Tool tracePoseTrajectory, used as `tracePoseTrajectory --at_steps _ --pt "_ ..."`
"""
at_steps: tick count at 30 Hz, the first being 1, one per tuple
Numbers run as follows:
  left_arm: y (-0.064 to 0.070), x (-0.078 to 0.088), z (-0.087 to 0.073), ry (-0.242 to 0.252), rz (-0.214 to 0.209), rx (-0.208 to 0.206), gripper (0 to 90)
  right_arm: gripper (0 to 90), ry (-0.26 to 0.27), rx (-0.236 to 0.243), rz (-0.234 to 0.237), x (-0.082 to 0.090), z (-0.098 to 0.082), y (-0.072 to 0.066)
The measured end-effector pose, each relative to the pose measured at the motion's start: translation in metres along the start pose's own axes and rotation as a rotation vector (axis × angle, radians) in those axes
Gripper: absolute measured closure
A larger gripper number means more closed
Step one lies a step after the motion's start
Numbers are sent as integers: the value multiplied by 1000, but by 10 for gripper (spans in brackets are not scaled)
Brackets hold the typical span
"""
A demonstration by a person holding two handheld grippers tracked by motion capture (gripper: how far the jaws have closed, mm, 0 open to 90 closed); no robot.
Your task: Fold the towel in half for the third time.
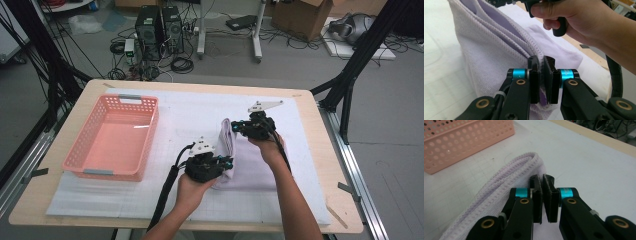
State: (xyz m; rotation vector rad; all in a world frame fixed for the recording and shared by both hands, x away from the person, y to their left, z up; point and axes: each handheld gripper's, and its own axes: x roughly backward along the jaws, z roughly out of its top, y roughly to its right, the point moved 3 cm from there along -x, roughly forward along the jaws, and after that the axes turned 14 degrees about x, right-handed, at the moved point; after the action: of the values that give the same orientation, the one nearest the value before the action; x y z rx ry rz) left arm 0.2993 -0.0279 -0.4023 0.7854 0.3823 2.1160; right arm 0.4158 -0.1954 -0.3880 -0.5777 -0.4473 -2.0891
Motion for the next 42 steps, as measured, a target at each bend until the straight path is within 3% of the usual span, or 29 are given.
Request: tracePoseTrajectory --at_steps 6,9,11,13,17,23,29,36,42 --pt "8 -17 -2 -23 32 -39 813 867 3 -33 -41 13 -20 9" --pt "8 -23 -4 -26 34 -32 786 867 -7 -43 -51 17 -29 13" --pt "9 -27 -5 -28 23 -35 733 867 1 -42 -61 19 -34 14" --pt "10 -28 -6 -18 32 -78 609 868 7 -34 -75 21 -37 15" --pt "9 -17 -4 49 38 -136 447 868 3 -40 -87 24 -47 21" --pt "3 9 -1 105 61 -178 395 868 -3 -26 -96 33 -50 24" --pt "-18 29 -5 136 102 -150 395 867 -29 -19 -133 42 -56 29" --pt "-51 38 -21 140 124 -107 394 866 -111 -13 -195 48 -74 34" --pt "-69 45 -26 135 144 -88 392 834 -105 -66 -220 55 -89 38"
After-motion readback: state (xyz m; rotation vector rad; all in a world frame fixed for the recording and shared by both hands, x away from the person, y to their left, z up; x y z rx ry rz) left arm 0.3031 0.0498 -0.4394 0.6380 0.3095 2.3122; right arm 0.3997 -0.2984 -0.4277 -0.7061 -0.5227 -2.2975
